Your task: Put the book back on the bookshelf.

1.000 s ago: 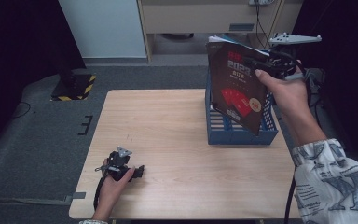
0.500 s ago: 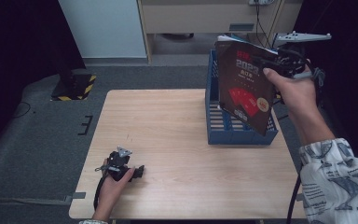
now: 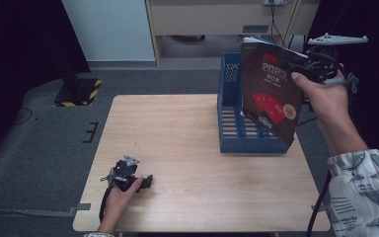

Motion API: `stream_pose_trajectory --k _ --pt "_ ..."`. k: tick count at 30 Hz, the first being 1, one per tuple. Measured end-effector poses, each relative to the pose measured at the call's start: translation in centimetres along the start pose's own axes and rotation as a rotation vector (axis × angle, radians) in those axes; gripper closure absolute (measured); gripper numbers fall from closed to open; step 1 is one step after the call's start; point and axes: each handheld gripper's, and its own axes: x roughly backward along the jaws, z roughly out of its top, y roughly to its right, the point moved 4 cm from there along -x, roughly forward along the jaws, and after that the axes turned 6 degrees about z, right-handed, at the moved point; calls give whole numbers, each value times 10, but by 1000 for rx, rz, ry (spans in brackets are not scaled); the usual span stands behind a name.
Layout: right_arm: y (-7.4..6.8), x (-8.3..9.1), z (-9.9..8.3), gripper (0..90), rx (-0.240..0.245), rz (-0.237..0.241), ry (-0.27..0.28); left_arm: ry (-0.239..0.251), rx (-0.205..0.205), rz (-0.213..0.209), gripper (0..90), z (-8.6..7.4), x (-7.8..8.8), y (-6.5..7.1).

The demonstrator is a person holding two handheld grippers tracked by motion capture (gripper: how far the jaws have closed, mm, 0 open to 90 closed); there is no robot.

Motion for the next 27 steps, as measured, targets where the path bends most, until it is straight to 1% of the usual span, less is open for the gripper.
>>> stream_pose_trajectory --k 7,11,16,24,27 --pt "11 10 -3 871 -5 -40 -8 0 -1 -1 26 0 0 0" --pt "14 11 -6 871 -9 -40 -10 1 -2 -1 26 0 0 0" --pt "21 14 -12 871 -15 -54 -20 4 -1 -2 25 0 0 0" --pt "34 23 -15 872 -31 -99 -26 5 -1 -2 23 0 0 1" --pt "37 25 -16 871 -32 -111 -28 6 -1 -2 22 0 0 1"
